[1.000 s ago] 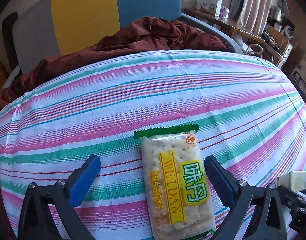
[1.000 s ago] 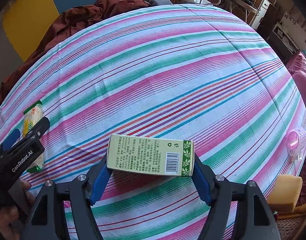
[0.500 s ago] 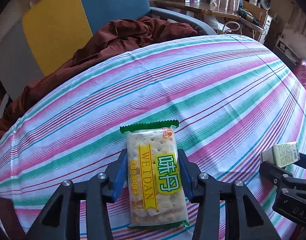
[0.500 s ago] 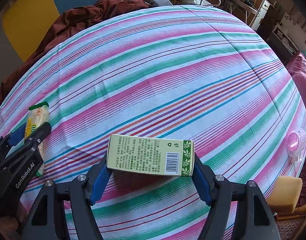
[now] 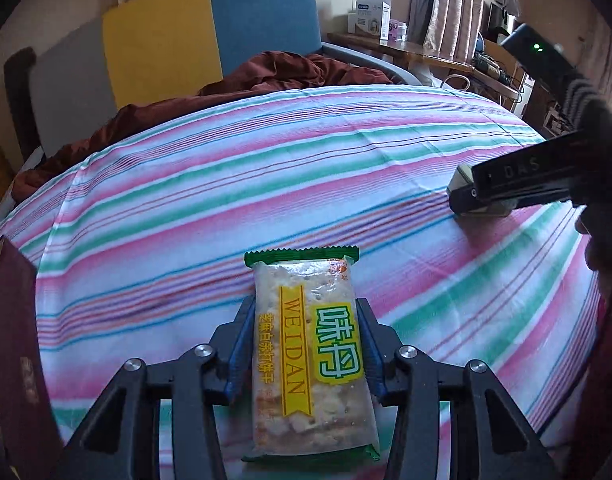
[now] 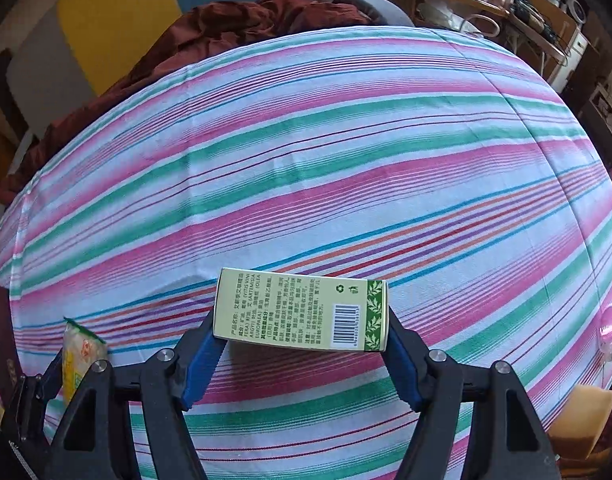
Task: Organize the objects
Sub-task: 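Carry the WEIDAN packet with the left gripper into the gold tray and release it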
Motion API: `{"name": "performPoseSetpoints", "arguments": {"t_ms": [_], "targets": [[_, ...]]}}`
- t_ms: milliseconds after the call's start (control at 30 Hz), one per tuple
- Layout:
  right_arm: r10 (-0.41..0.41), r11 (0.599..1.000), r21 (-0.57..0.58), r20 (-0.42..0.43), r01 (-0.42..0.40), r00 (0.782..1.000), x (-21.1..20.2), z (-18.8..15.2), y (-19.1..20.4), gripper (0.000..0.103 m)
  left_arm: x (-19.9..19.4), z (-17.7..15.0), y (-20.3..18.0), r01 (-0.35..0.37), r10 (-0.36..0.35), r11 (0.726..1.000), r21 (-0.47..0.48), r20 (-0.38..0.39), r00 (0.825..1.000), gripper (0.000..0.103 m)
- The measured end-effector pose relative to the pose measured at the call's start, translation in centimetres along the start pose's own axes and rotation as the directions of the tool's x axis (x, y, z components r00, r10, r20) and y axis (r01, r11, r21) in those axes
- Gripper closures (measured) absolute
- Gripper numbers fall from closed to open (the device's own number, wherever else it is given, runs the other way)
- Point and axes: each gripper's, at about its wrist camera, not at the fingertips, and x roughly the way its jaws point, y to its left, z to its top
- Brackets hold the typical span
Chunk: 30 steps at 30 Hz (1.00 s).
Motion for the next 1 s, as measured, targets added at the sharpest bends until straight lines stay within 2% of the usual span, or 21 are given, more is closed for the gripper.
{"name": "performPoseSetpoints", "arguments": {"t_ms": [167,333,367,400,533,567,633,667,1000], "targets": [[0.031,0.994,-0.109,-0.003,-0.031,1.0,-0.4,-1.1,2.3,0.03,-2.0,-2.7,1.7,-0.014,0.014,0.999,-0.033,0.02,1.0,0.055],[0.036,0.973,-0.226,-0.002,-0.035,0.999,-0.2,-1.5,5.3,0.03,-2.4,-3.6,2.0,-0.02,0.022,0.999,-0.047,0.028,0.999,0.055],[0.035,0.969,-0.243,0.0,-0.034,0.999,-0.3,-2.4,7.3,0.03,-2.5,-3.7,1.9,-0.022,0.024,0.999,-0.047,0.031,0.999,0.055],[0.035,0.966,-0.257,0.002,-0.033,0.999,-0.4,-3.0,7.6,0.03,-2.5,-3.7,1.9,-0.023,0.025,0.999,-0.047,0.035,0.999,0.055],[0.038,0.963,-0.267,0.004,-0.035,0.999,-0.4,-3.1,7.4,0.03,-2.4,-3.9,1.8,-0.021,0.024,0.999,-0.05,0.044,0.999,0.055],[0.038,0.963,-0.268,0.004,-0.036,0.999,0.0,-1.3,6.4,0.03,-2.5,-3.9,1.9,-0.021,0.023,0.999,-0.05,0.046,0.999,0.055],[0.033,0.961,-0.274,0.008,-0.03,0.999,-0.4,-1.4,6.0,0.03,-2.4,-3.9,1.8,-0.02,0.023,0.998,-0.051,0.048,0.999,0.055],[0.031,0.96,-0.278,0.01,-0.027,0.999,0.3,-0.3,6.1,0.03,-2.5,-4.0,2.0,-0.019,0.022,0.998,-0.052,0.049,0.999,0.055],[0.028,0.958,-0.286,0.017,-0.022,0.999,0.8,-1.0,6.9,0.03,-2.4,-3.9,2.0,-0.022,0.025,0.998,-0.051,0.049,0.998,0.055]]}}
